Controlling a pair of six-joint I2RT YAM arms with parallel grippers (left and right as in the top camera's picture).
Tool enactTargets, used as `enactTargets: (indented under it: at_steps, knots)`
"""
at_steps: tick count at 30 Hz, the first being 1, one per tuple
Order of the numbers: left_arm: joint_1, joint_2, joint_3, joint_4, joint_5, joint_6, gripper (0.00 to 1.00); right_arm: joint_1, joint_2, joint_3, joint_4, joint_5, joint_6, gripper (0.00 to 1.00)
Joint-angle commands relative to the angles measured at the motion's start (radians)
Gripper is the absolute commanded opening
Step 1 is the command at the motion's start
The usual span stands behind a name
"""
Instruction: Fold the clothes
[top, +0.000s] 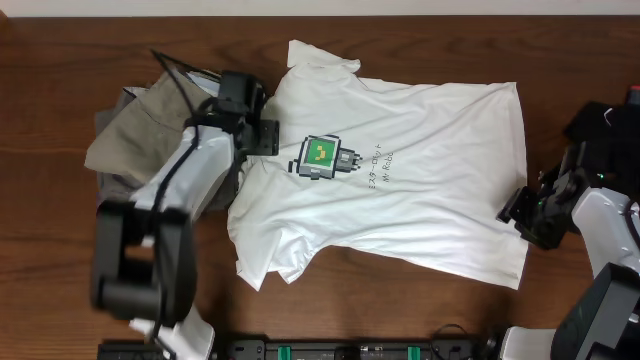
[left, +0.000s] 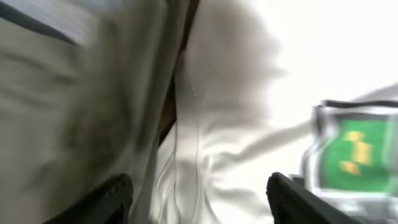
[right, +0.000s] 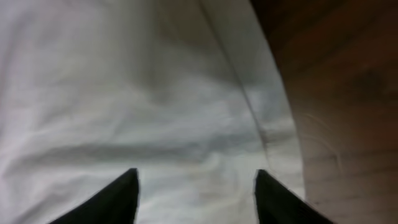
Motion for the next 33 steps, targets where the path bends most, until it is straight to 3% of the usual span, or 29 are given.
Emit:
enactTargets:
  at_steps: [1, 3, 5, 9, 14, 19, 23, 26, 28, 33]
  knots:
    - [0.005, -0.131, 0.024, -0.039, 0.012, -0.005, 0.73, -0.006, 0.001, -0.019, 0.008, 0.039, 0.052, 0.41]
    - [0.005, -0.193, 0.024, -0.070, 0.014, -0.005, 0.73, -0.006, 0.002, -0.050, 0.055, 0.038, 0.083, 0.27]
    - [0.005, -0.252, 0.024, -0.101, 0.014, -0.005, 0.73, -0.006, 0.002, -0.093, 0.109, 0.038, 0.132, 0.20]
    - [0.005, -0.351, 0.024, -0.161, 0.018, -0.004, 0.74, -0.006, 0.003, -0.192, 0.254, 0.066, 0.190, 0.17]
    - [0.005, -0.414, 0.024, -0.259, 0.104, -0.005, 0.74, -0.012, 0.008, -0.224, 0.343, 0.266, 0.305, 0.14]
    - [0.005, -0.406, 0.023, -0.420, 0.198, -0.004, 0.74, -0.030, 0.010, -0.219, 0.478, 0.229, 0.305, 0.14]
    - [0.005, -0.381, 0.021, -0.565, 0.204, -0.005, 0.74, -0.030, 0.010, -0.217, 0.545, 0.143, 0.298, 0.19]
    - [0.005, -0.364, -0.010, -0.674, 0.216, -0.025, 0.74, -0.036, -0.002, -0.210, 0.599, -0.013, 0.217, 0.42]
    - [0.005, -0.359, -0.049, -0.719, 0.240, -0.030, 0.74, -0.043, -0.020, -0.197, 0.609, -0.106, 0.193, 0.49]
    - [0.005, -0.359, -0.214, -0.741, 0.362, -0.082, 0.74, -0.071, -0.121, -0.159, 0.586, -0.269, 0.160, 0.56]
